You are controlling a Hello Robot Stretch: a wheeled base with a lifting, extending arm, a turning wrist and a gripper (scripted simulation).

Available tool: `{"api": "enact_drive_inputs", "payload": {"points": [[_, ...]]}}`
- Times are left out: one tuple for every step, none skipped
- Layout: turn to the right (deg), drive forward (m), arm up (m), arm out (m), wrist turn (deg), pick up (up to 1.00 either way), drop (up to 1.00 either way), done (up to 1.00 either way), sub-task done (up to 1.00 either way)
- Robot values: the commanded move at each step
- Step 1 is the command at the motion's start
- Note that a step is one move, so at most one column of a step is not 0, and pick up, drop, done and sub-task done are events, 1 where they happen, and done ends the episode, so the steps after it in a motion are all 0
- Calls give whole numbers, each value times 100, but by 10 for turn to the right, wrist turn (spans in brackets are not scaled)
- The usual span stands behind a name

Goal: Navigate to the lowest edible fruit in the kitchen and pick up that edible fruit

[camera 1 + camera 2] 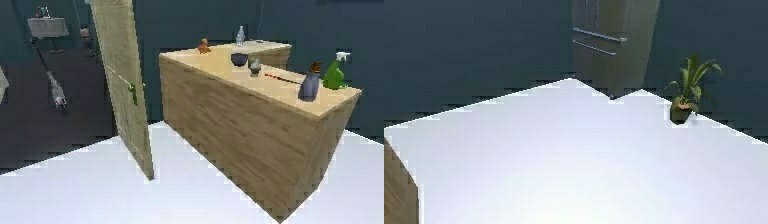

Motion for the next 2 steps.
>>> {"api": "enact_drive_inputs", "payload": {"points": [[0, 15, 0, 0, 0, 0, 0, 0, 0], [-30, 0, 0, 0, 0, 0, 0, 0, 0]]}}
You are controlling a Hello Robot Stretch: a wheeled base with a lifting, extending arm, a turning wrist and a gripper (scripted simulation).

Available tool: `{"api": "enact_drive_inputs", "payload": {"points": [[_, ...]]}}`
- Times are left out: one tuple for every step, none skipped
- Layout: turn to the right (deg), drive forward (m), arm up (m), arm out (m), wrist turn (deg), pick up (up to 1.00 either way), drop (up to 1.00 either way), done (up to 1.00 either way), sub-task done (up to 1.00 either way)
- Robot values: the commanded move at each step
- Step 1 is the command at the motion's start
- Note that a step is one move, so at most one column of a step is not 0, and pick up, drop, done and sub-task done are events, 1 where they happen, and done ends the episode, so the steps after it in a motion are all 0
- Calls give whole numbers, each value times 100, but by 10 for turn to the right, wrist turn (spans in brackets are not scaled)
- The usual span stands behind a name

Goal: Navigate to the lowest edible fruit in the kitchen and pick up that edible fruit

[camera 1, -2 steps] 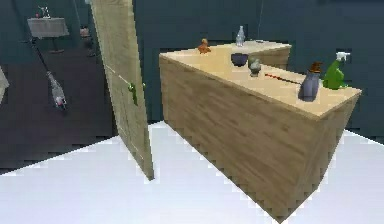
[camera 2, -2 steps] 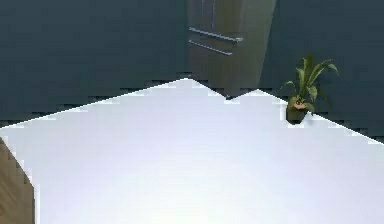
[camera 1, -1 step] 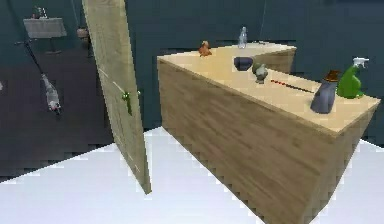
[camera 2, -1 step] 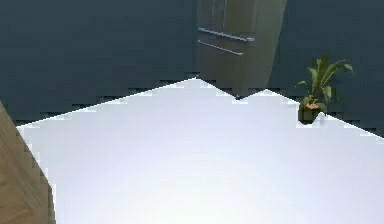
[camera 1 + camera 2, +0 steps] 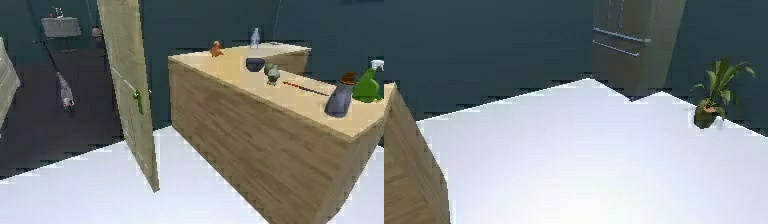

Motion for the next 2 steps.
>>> {"api": "enact_drive_inputs", "payload": {"points": [[0, 70, 0, 0, 0, 0, 0, 0, 0], [-450, 0, 0, 0, 0, 0, 0, 0, 0]]}}
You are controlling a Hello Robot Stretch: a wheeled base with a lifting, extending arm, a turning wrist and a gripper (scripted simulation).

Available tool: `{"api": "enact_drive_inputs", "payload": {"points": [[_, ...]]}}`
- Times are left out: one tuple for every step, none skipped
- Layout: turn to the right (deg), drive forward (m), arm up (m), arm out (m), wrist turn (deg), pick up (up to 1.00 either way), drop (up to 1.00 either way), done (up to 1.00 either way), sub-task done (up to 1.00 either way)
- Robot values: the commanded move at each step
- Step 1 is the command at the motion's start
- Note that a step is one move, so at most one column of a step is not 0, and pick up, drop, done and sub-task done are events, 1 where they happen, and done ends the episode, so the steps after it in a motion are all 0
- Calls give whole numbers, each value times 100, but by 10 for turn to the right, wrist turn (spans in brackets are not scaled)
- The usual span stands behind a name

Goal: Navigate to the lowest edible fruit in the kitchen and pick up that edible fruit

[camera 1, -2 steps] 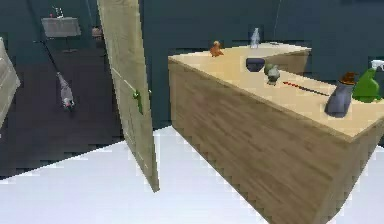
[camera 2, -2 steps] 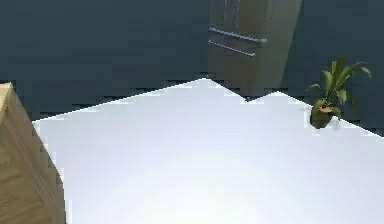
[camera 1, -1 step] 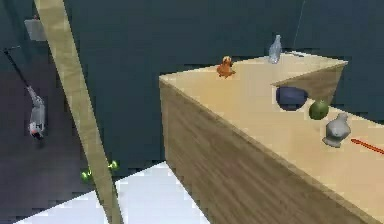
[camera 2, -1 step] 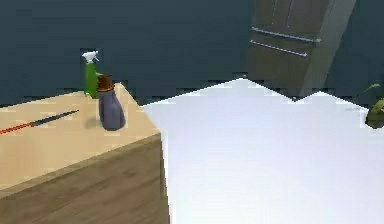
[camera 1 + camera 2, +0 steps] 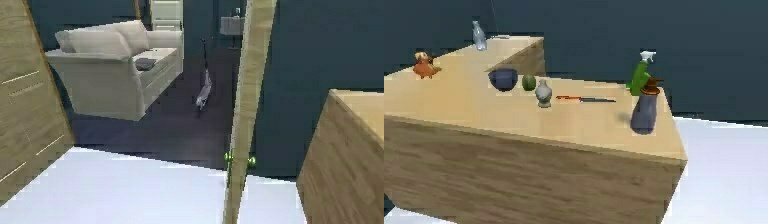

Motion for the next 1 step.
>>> {"api": "enact_drive_inputs", "payload": {"points": [[-450, 0, 0, 0, 0, 0, 0, 0, 0]]}}
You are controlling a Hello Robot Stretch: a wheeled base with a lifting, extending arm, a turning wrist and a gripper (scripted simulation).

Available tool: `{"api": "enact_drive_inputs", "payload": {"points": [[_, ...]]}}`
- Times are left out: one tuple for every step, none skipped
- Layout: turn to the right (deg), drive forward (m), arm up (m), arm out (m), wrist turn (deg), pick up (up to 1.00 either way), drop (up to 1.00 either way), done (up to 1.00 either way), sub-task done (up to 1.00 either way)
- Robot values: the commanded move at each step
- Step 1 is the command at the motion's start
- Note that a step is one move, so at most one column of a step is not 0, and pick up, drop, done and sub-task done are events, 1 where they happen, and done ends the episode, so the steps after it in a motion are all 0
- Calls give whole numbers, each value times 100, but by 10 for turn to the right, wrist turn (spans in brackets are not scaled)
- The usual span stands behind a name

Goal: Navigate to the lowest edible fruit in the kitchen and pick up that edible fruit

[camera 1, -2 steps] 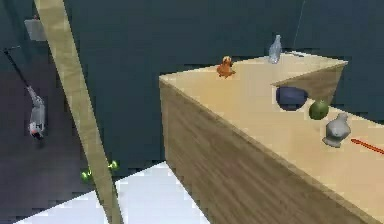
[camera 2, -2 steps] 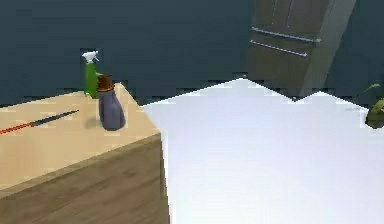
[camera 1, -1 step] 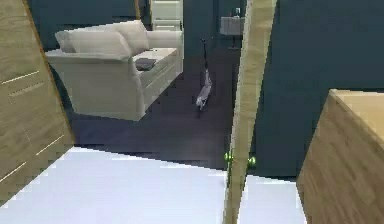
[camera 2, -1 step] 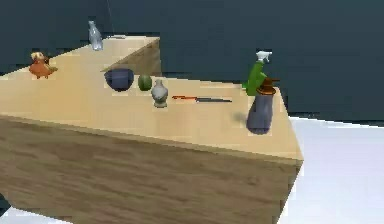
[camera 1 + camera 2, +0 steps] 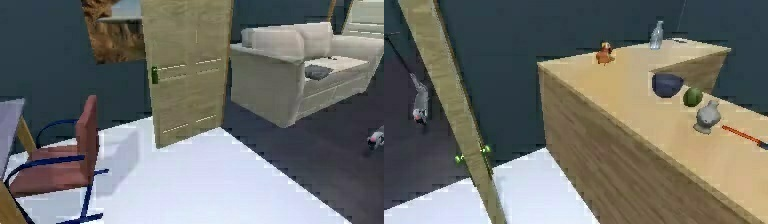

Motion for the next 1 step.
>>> {"api": "enact_drive_inputs", "payload": {"points": [[-450, 0, 0, 0, 0, 0, 0, 0, 0]]}}
